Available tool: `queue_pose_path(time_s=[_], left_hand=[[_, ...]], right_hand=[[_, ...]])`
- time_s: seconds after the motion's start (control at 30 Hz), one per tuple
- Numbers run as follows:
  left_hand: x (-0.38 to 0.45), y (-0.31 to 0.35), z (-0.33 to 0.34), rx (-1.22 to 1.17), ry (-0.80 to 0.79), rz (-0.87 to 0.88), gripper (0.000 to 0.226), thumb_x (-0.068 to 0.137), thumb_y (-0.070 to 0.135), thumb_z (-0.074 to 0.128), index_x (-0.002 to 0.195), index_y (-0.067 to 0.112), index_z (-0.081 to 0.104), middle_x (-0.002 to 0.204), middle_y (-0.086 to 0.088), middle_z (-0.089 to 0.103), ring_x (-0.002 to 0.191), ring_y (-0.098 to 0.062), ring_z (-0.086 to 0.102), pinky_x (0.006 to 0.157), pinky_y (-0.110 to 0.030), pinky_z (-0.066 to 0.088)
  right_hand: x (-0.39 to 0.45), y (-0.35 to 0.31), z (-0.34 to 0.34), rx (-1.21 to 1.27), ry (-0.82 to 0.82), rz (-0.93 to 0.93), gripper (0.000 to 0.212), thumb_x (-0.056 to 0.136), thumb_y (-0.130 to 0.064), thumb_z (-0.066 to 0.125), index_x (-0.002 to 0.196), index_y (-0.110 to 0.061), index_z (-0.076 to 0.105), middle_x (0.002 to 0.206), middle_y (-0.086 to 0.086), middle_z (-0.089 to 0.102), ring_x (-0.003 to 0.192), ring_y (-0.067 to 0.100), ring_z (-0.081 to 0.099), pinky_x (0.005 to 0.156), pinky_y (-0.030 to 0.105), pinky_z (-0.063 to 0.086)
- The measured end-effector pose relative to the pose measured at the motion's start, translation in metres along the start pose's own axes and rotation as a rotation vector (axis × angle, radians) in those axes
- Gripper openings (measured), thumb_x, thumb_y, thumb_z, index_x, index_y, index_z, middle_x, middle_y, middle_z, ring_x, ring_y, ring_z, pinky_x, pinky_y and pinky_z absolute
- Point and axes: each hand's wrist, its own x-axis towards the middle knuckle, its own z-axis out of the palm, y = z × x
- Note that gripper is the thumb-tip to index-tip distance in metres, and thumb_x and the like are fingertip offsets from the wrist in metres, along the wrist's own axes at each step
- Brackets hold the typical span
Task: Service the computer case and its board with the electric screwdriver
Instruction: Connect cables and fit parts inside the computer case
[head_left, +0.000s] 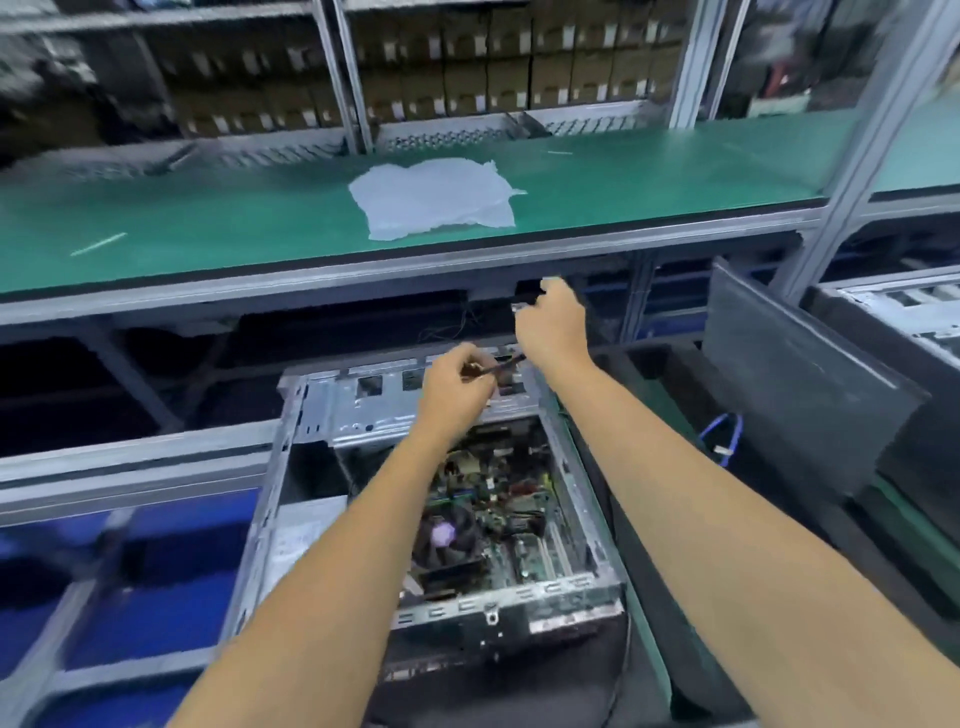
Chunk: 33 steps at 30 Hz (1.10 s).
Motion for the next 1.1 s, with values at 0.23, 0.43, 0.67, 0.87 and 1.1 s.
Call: queue_pose_path(time_s=[0.23,0.43,0.67,0.87,1.1], left_hand=[[-0.039,-0.052,-0.054,-0.096,0.094,-0.312,0.015,0.083,0.003,0.055,0.069,0.002,0.059,0.057,-0.006,0.056,0.049,-0.019,0.049,0.042,-0.017,0.038],[-0.06,-0.066,-0.032,0.261,-0.01,-0.228,0.019,0.077,0.005,0.055,0.078,0.023,0.061,0.075,0.003,0.064,0.07,-0.017,0.06,0.064,-0.029,0.05],[-0.049,-0.058,-0.014,-0.266,-0.092,-0.252,0.015,0.084,0.025,0.07,0.095,0.014,0.066,0.075,-0.004,0.068,0.053,-0.013,0.056,0.047,-0.023,0.043],[-0.048,-0.055,0.01,-0.661,0.033,-0.501,0.011,0.086,0.014,0.068,0.091,0.005,0.069,0.071,-0.002,0.07,0.059,-0.011,0.058,0.053,-0.021,0.047],[-0.047,-0.044,0.021,-1.091,-0.063,-0.678,0.017,0.097,0.014,0.049,0.094,0.004,0.062,0.085,-0.01,0.073,0.087,-0.02,0.065,0.077,-0.029,0.053]], right_hand=[[-0.054,0.012,0.036,0.404,-0.239,0.347,0.026,0.1,0.005,0.042,0.112,0.007,0.065,0.115,0.025,0.066,0.056,0.022,0.053,0.052,0.024,0.048],[-0.076,0.041,0.03,0.441,-0.408,0.291,0.033,0.091,0.015,0.041,0.111,0.007,0.065,0.098,0.016,0.069,0.054,0.013,0.048,0.053,0.021,0.04],[-0.067,0.068,0.03,0.457,-0.381,0.196,0.028,0.088,0.013,0.054,0.092,-0.009,0.07,0.086,0.006,0.075,0.08,0.014,0.07,0.07,0.02,0.053],[-0.064,0.081,0.027,0.341,-0.338,0.048,0.027,0.079,0.015,0.062,0.08,-0.01,0.071,0.086,0.007,0.075,0.085,0.019,0.07,0.08,0.029,0.057],[-0.046,0.069,0.015,0.136,-0.273,-0.117,0.024,0.081,0.01,0.053,0.073,-0.005,0.071,0.069,0.004,0.068,0.061,0.008,0.058,0.062,0.022,0.05]])
